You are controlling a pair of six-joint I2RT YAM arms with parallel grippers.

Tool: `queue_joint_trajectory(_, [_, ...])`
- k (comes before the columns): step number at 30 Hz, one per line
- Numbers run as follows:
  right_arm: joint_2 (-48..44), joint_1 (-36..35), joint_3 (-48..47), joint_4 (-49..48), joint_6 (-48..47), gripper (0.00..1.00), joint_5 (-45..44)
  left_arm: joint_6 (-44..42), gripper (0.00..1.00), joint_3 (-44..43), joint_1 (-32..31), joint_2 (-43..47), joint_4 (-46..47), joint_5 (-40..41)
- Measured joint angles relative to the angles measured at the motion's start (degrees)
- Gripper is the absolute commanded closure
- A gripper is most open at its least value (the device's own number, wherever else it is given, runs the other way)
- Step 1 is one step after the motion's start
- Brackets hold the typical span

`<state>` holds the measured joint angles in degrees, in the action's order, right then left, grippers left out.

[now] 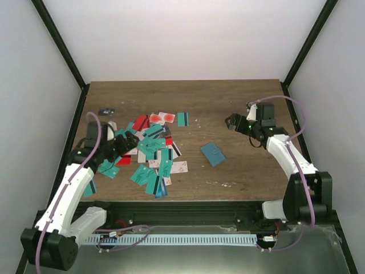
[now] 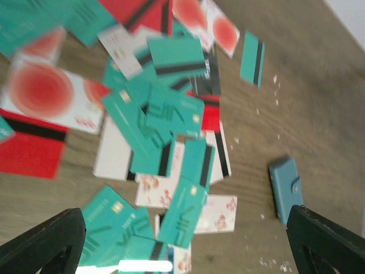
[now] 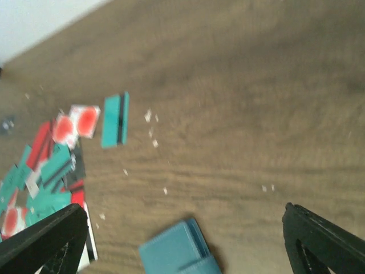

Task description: Put the credit cards into the card holder

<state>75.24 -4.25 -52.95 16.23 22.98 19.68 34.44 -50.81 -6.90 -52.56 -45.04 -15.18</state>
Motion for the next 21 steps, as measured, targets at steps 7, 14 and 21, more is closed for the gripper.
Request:
queue_joint_trajectory(7, [8.85, -0.02, 4.11, 5.66, -2.99, 0.19, 5.60, 8.79, 0.06, 4.55, -13.14, -8.07, 9.68, -0.48])
queue_joint_trajectory(14, [16.83, -0.61, 4.35, 8.66, -2.62, 0.37, 9.35, 12.46, 0.10, 3.13, -23.23, -22.47, 20.35, -0.61])
queue_joint_trajectory(21, [17.57, -4.44, 6.71, 7.69, -0.98, 0.46, 13.16, 13.31, 0.12, -2.67, -28.72, -34.45, 26.93, -2.16])
